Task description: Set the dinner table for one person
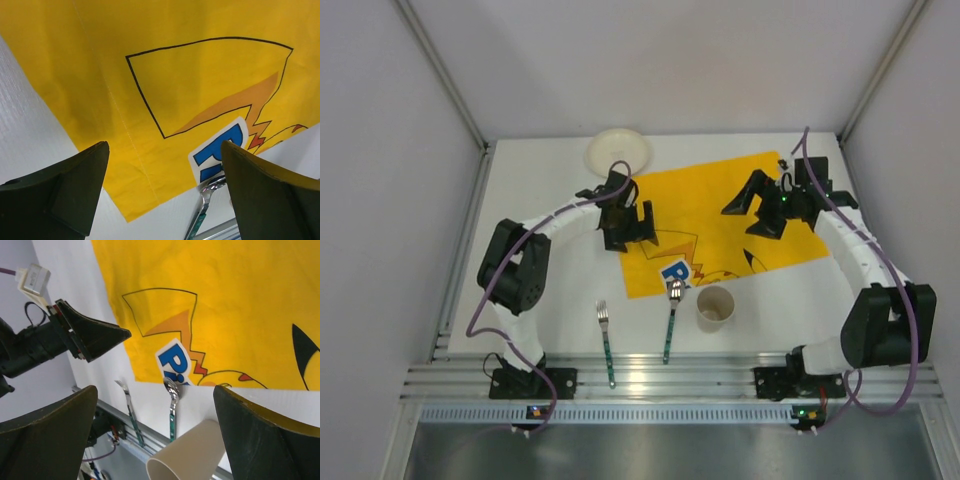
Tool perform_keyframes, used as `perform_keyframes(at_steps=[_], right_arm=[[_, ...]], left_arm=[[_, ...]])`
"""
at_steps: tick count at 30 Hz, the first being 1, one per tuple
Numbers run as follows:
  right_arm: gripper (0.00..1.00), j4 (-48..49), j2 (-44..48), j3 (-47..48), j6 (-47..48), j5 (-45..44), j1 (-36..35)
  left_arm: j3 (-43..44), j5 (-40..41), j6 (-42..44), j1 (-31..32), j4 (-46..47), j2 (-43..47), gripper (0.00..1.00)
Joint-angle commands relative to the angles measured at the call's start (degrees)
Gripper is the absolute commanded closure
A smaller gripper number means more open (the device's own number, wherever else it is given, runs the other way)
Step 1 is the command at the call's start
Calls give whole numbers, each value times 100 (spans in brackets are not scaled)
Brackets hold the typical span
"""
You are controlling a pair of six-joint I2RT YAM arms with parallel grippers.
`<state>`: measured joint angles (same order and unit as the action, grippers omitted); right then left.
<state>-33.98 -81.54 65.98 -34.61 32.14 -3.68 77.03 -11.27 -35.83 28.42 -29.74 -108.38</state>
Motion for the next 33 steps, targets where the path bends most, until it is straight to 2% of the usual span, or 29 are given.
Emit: perform_keyframes(at_steps=[1, 2, 5, 9, 10, 13, 15, 20, 21, 23, 24, 29, 33], right_arm=[[0, -302, 86, -138, 384, -305, 87], [0, -381, 51, -94, 437, -331, 87], [0, -540, 103, -41, 560, -445, 140], [0, -558, 357, -233, 578, -498, 166], [0, -566, 393, -286, 561, -507, 166], [0, -566, 524, -497, 552, -498, 175], [0, -619, 612, -603, 561, -516, 192], [0, -750, 745, -709, 683, -630, 254], [0, -803, 771, -718, 710, -639, 254], [0, -873, 771, -735, 771, -683, 280], [0, -909, 780, -744, 789, -692, 280], [0, -962, 850, -832, 851, -735, 298], [0, -944, 850, -885, 859, -727, 307]], left_arm=[[135, 253, -11, 172, 233, -104, 2], [215, 465, -11, 190, -230, -174, 2], [251, 1326, -73, 181, -734, -123, 2], [-4, 1786, -38, 190, -779, 141, 3], [-13, 1821, -20, 190, -805, 124, 9], [-30, 1795, 50, 190, -841, -34, 14], [-74, 1699, 76, 190, -762, -139, 22], [-224, 1154, 138, 190, -376, -420, 52], [-207, 953, 129, 181, -340, -534, 67], [-154, 890, 147, 190, -322, -623, 83], [-119, 907, 156, 190, -314, -693, 98], [-136, 1319, 235, 41, -585, -650, 100], [-749, 1469, 244, -398, -525, -141, 100]])
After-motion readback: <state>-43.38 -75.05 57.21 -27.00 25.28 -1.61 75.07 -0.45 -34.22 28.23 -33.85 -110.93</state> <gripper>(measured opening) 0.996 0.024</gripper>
